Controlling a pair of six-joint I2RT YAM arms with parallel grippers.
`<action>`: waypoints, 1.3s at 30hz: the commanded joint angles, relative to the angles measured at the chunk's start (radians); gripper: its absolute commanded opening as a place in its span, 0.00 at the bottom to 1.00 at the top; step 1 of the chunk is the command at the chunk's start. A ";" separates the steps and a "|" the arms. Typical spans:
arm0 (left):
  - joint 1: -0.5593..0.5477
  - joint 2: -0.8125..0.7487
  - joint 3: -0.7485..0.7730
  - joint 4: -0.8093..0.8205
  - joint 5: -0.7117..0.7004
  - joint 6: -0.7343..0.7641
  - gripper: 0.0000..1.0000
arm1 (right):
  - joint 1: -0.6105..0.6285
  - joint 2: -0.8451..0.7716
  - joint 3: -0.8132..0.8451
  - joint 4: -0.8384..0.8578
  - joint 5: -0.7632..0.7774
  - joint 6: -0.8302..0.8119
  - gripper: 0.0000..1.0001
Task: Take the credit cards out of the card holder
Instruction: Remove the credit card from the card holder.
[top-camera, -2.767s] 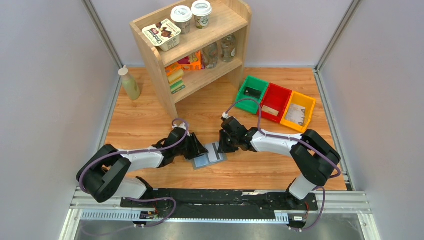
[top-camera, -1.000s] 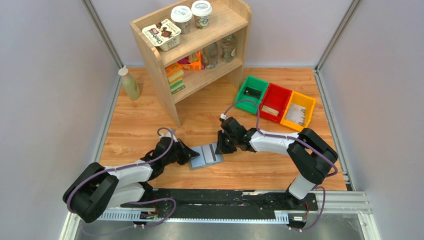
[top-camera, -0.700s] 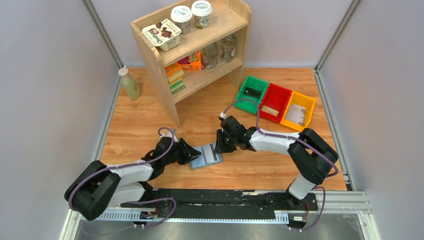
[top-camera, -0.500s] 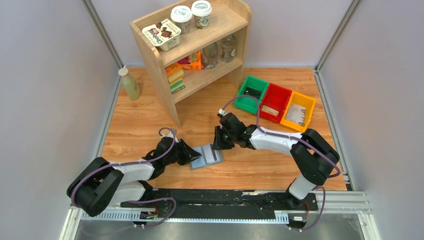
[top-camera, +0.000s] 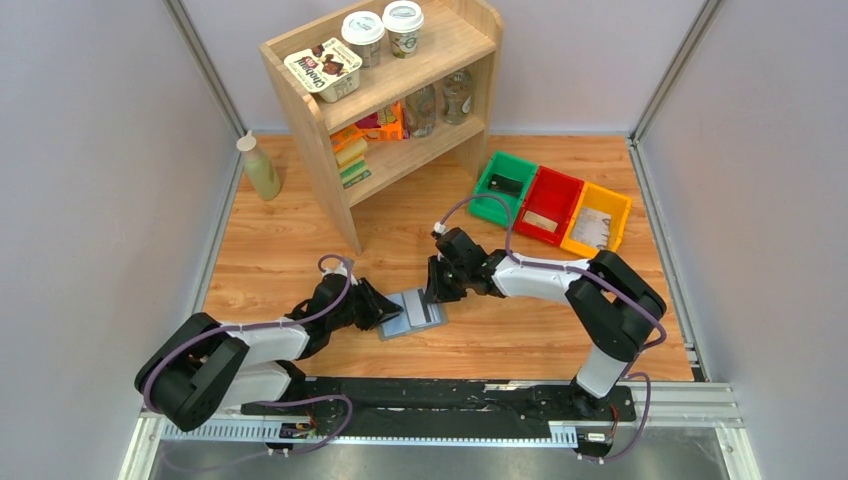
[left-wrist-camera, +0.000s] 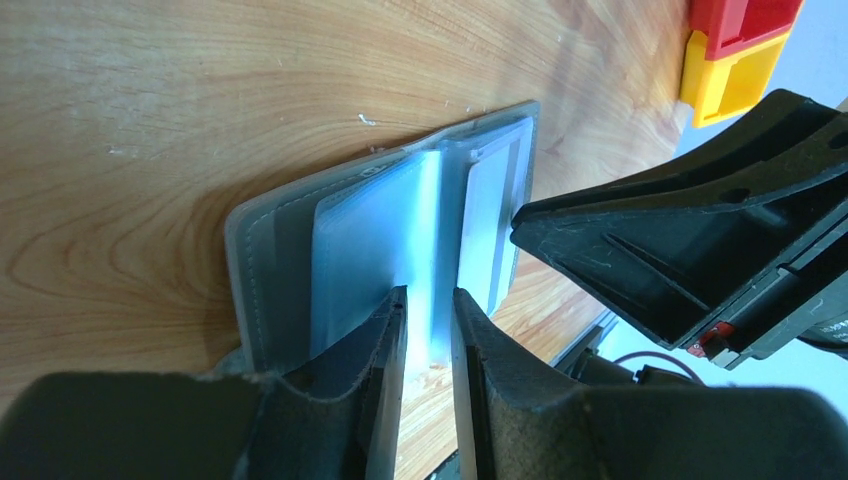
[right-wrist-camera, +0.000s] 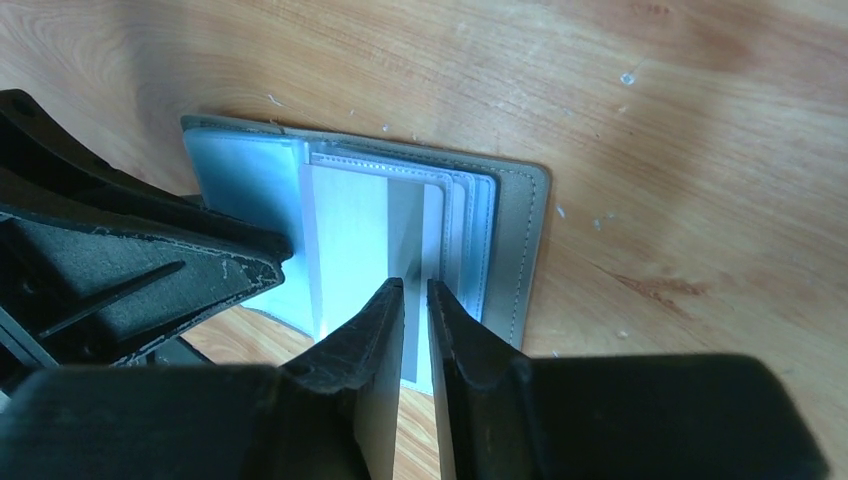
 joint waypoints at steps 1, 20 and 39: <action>0.005 0.013 0.009 0.064 0.015 -0.001 0.34 | -0.003 0.035 -0.003 0.061 -0.041 0.001 0.20; 0.005 0.092 0.015 0.303 0.079 -0.038 0.28 | -0.015 0.064 -0.033 0.076 -0.050 0.018 0.20; 0.005 0.199 0.049 0.384 0.160 -0.026 0.16 | -0.023 0.092 -0.038 0.105 -0.084 0.023 0.20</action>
